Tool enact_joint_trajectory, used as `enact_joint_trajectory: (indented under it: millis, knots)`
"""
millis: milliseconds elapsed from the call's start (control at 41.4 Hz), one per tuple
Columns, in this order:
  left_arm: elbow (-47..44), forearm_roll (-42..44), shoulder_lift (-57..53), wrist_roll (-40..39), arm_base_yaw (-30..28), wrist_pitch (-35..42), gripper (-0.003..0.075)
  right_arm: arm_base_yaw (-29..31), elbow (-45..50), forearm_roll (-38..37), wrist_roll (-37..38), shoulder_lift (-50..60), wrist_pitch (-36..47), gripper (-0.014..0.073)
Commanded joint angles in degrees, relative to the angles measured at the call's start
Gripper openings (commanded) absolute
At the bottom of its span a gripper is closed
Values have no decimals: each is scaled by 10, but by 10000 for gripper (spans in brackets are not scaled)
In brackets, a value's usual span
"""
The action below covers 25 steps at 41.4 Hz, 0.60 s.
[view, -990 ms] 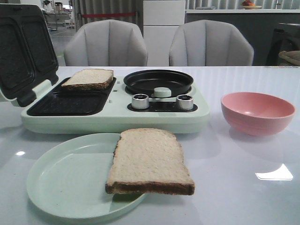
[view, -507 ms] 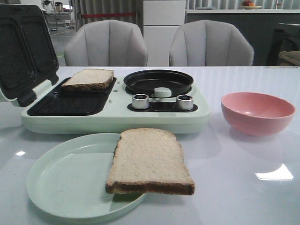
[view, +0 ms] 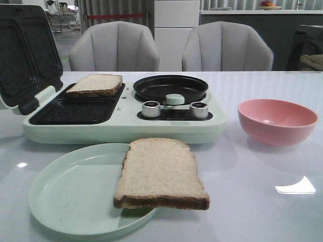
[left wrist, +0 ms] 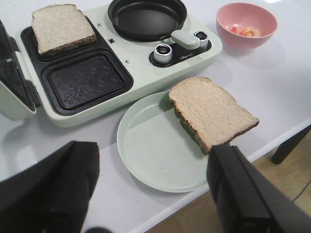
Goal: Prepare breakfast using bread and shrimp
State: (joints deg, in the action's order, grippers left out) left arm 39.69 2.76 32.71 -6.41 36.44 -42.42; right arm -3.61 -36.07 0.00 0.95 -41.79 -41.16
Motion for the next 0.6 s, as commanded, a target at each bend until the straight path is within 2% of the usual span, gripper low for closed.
enact_joint_trajectory:
  millis: [0,314,580]
  knots:
    - [15,2,0,0,4,49,521,-2,-19,-7,-6,1,36,549]
    - [15,2,0,0,4,49,520,-2,-21,30,-6,1,62,549]
    - [15,2,0,0,4,49,521,-22,-85,139,-82,-92,-50,547]
